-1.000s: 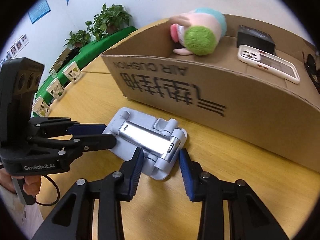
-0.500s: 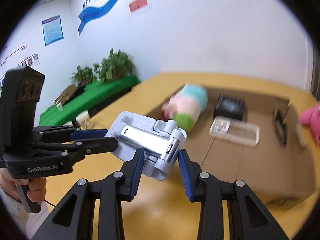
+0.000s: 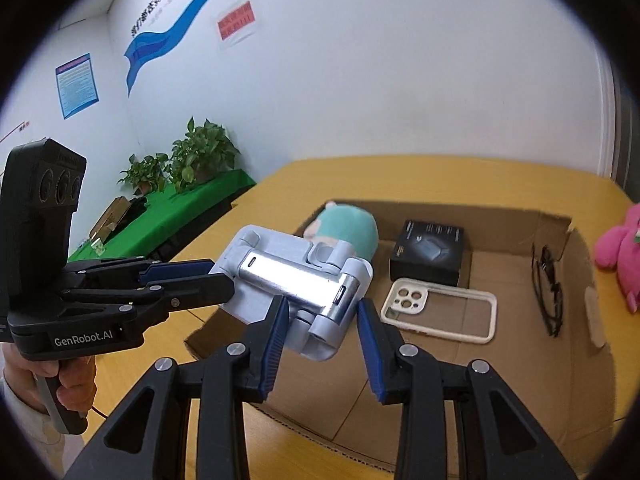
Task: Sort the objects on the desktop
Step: 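Lift the phone stand with the left gripper and release it in the box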
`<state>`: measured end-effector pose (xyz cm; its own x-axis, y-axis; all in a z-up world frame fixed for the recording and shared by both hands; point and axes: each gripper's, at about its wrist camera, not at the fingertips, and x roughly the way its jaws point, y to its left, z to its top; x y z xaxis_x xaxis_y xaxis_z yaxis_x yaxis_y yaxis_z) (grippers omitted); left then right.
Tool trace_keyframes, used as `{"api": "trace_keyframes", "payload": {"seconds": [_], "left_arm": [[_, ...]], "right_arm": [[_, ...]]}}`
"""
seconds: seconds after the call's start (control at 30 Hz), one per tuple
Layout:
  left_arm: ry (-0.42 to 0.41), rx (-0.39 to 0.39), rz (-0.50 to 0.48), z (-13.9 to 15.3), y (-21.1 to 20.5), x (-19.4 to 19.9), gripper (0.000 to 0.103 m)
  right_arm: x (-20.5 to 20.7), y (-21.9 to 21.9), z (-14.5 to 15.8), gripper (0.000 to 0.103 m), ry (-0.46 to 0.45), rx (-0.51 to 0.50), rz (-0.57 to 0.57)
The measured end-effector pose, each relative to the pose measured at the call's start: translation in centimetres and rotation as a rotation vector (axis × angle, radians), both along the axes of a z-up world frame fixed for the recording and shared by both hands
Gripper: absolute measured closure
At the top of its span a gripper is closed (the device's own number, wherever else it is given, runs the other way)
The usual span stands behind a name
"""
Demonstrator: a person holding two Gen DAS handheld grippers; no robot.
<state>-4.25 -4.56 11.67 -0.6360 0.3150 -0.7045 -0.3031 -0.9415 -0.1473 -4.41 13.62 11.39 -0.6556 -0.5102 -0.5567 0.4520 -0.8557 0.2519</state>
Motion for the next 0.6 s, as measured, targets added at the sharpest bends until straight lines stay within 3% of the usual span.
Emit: {"api": "trace_keyframes", "payload": {"seconds": [0.23, 0.47, 0.6], "left_arm": [[-0.195, -0.017, 0.048, -5.9, -0.3, -1.9, 0.074], [-0.329, -0.148, 0.102, -8.7, 0.4, -3.1, 0.074], [-0.394, -0.174, 0.123, -10.4, 0.2, -3.5, 0.073]], "right_arm": [[-2.8, -0.8, -6.2, 0.068, -0.191, 0.004, 0.027], [-4.8, -2.3, -10.0, 0.068, -0.363, 0.004, 0.072], [-5.5, -3.2, -11.7, 0.068, -0.44, 0.026, 0.079]]}}
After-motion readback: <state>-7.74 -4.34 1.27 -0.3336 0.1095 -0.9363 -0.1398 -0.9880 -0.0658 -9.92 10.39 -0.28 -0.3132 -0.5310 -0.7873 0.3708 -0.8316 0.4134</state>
